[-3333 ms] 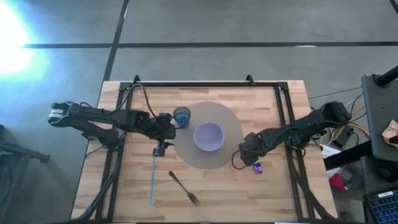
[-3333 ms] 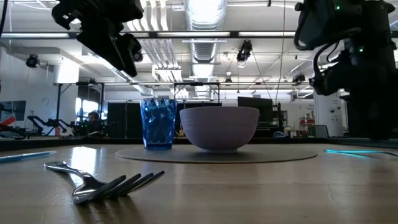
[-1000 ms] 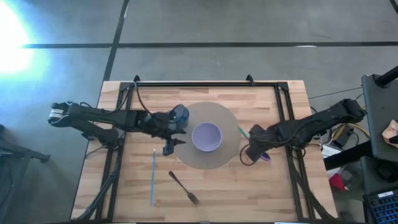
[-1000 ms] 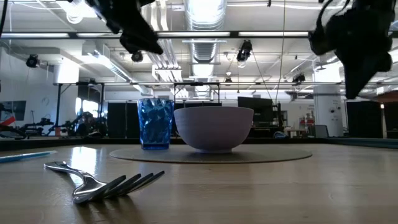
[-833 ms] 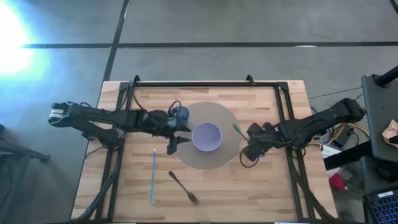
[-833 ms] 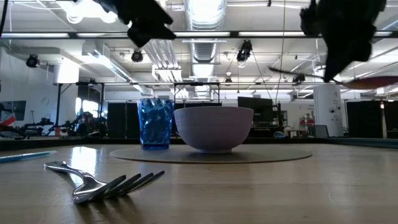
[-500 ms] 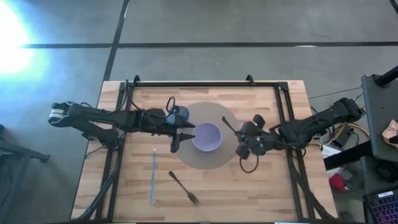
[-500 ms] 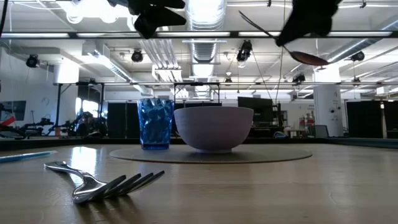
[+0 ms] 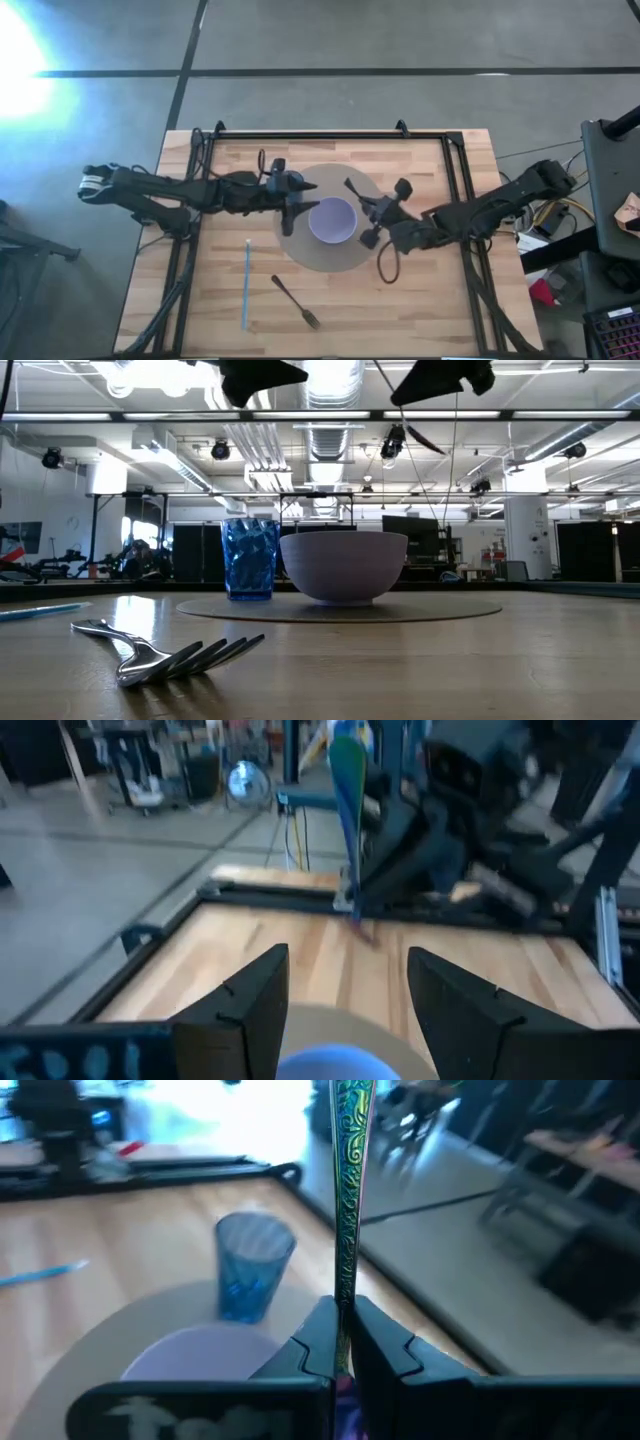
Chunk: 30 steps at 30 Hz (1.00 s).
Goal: Pick & Place Utensil
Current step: Put the purple spoon into the purple bowl
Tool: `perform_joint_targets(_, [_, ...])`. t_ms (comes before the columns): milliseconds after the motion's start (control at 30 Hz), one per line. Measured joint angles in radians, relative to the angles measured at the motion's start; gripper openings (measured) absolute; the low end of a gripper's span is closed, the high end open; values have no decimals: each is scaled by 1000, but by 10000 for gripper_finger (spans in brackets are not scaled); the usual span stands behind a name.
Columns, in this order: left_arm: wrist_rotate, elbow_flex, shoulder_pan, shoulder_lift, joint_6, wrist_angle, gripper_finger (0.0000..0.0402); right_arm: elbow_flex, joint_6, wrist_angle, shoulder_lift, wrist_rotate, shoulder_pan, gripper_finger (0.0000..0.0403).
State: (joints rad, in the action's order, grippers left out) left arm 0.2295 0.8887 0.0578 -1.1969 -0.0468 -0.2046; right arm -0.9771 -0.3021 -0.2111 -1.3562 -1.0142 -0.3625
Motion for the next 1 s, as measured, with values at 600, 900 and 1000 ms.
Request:
perform_joint_targets(600, [1,-99,-42,-31,46,-267,197,-12,108,416,-242,-267,21,13])
perform_joint_targets(900, [-61,-99,-109,-104,28,-332,197,-12,220,568,-302,-265,37,13])
perform_joint_targets(1000, [-101,-98,-116,-129,21,-374,197,-12,212,568,-311,-262,46,13])
